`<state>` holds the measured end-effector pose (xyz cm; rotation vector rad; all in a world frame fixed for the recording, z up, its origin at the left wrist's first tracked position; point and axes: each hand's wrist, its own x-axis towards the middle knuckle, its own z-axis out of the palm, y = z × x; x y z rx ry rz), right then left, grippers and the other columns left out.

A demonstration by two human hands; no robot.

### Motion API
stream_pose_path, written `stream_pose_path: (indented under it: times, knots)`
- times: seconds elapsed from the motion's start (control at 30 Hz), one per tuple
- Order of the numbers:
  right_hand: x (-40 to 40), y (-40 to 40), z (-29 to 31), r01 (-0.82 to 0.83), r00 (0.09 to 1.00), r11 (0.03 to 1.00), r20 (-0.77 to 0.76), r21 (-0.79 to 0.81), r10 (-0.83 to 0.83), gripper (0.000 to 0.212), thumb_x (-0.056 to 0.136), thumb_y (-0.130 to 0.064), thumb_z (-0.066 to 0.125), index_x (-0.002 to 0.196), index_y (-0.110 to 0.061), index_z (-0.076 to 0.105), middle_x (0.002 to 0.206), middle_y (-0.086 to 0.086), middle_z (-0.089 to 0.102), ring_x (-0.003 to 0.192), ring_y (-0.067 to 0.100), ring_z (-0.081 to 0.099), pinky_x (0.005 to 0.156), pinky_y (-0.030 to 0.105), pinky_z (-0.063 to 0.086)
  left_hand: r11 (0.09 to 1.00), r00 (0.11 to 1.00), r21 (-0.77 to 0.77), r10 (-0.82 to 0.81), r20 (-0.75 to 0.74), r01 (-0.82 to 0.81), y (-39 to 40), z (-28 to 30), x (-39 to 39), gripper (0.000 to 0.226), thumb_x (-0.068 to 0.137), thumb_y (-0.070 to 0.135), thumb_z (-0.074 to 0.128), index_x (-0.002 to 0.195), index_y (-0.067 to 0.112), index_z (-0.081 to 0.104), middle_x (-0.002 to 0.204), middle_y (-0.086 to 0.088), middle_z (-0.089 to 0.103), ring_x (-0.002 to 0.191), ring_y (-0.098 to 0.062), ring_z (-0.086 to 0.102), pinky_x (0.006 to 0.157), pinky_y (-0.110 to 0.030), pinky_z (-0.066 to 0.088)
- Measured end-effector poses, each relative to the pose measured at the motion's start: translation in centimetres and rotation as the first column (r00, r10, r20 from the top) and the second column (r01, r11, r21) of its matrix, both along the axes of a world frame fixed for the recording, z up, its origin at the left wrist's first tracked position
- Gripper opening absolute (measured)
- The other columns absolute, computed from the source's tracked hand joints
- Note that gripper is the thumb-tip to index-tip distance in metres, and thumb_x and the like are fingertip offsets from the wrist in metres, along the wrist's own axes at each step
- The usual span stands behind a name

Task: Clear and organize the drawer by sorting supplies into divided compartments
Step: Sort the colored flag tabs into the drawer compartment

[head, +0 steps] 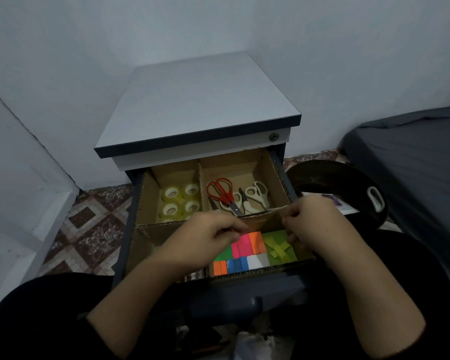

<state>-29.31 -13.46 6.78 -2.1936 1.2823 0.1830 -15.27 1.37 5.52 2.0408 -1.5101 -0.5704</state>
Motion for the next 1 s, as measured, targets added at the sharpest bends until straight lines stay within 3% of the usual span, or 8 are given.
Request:
stream_pose_path:
  times: [0.07,0.13,0.3,0.53,0.73,0.83,0.9,1.0]
  knots:
    - [0.7,1.0,-0.6,-0.109,0.981,0.989,-0.170,-0.095,0.092,0.016,0.090,-0.011,0.057,0.105,-0.010,0.062,0.081,0.004,0.057,0.088,0.022,0.063,0.072,0.029,0.051,0.986,0.979,-0.057,0.149,-0.143,-0.158,1.5,-0.2,1.0,0.023,0.092,0.014,0.059,0.103,0.032,0.069,0.092,0.027,0.063,0.094,0.015,0.055,0.078,-0.003,0.043]
    - [0.9,2.0,-1.5,-0.198,0.964,0.965,-0.214,-0.173,0.160,0.016,0.089,-0.007,0.051,0.102,-0.008,0.060,0.080,0.003,0.049,0.090,0.024,0.060,0.070,0.029,0.044,0.931,0.891,-0.133,0.275,-0.362,-0.341,2.6,-0.7,1.8,0.024,0.090,0.006,0.060,0.093,0.028,0.070,0.088,0.018,0.071,0.087,0.009,0.062,0.077,-0.007,0.049]
    - [1.7,3.1,-2.4,-0.222,0.948,0.953,-0.274,-0.207,0.161,0.022,0.092,-0.008,0.048,0.107,-0.011,0.062,0.113,0.007,0.062,0.107,0.025,0.060,0.078,0.032,0.046,0.836,0.719,-0.137,0.359,-0.596,-0.531,2.7,-1.7,3.0,0.022,0.090,-0.001,0.056,0.090,0.017,0.070,0.084,-0.002,0.074,0.075,-0.009,0.063,0.062,-0.015,0.049]
    - [1.9,3.2,-2.6,-0.239,0.938,0.940,-0.306,-0.243,0.160,0.023,0.093,-0.008,0.048,0.111,-0.013,0.061,0.114,0.005,0.062,0.107,0.023,0.061,0.077,0.030,0.046,0.843,0.696,-0.129,0.334,-0.636,-0.523,2.3,-2.1,3.7,0.021,0.091,0.000,0.056,0.093,0.015,0.070,0.086,-0.004,0.074,0.075,-0.011,0.062,0.068,-0.024,0.049]
    - [1.6,2.8,-2.2,-0.236,0.951,0.936,-0.262,-0.261,0.167,0.011,0.087,-0.009,0.052,0.090,-0.015,0.061,0.082,0.002,0.053,0.090,0.024,0.062,0.069,0.028,0.045,0.841,0.679,-0.121,0.332,-0.655,-0.528,2.4,-2.0,3.9,0.019,0.091,0.001,0.056,0.093,0.014,0.070,0.087,-0.006,0.074,0.073,-0.009,0.061,0.065,-0.020,0.048]
    - [1.9,2.3,-1.7,-0.170,0.979,0.984,-0.127,-0.052,0.162,0.021,0.083,-0.009,0.060,0.095,-0.026,0.063,0.096,0.002,0.062,0.087,0.020,0.064,0.073,0.030,0.054,0.847,0.684,-0.121,0.324,-0.654,-0.517,2.3,-2.1,4.0,0.018,0.091,0.000,0.056,0.093,0.013,0.069,0.086,-0.006,0.074,0.071,-0.008,0.061,0.062,-0.017,0.047]
    - [2.0,2.6,-1.9,-0.116,0.993,0.989,-0.011,0.096,0.117,0.027,0.080,-0.005,0.064,0.095,-0.027,0.059,0.091,0.000,0.065,0.077,0.014,0.067,0.070,0.028,0.056,0.852,0.687,-0.120,0.320,-0.652,-0.510,2.3,-2.2,4.0,0.018,0.091,0.001,0.057,0.093,0.013,0.069,0.087,-0.007,0.074,0.072,-0.009,0.060,0.062,-0.018,0.047]
    - [2.3,3.3,-2.6,-0.103,0.995,0.985,0.024,0.139,0.101,0.030,0.075,-0.006,0.070,0.088,-0.026,0.053,0.088,0.002,0.066,0.076,0.016,0.067,0.075,0.036,0.058,0.852,0.687,-0.119,0.320,-0.653,-0.510,2.3,-2.3,4.1,0.017,0.091,0.001,0.057,0.094,0.012,0.069,0.087,-0.007,0.074,0.073,-0.010,0.060,0.063,-0.019,0.047]
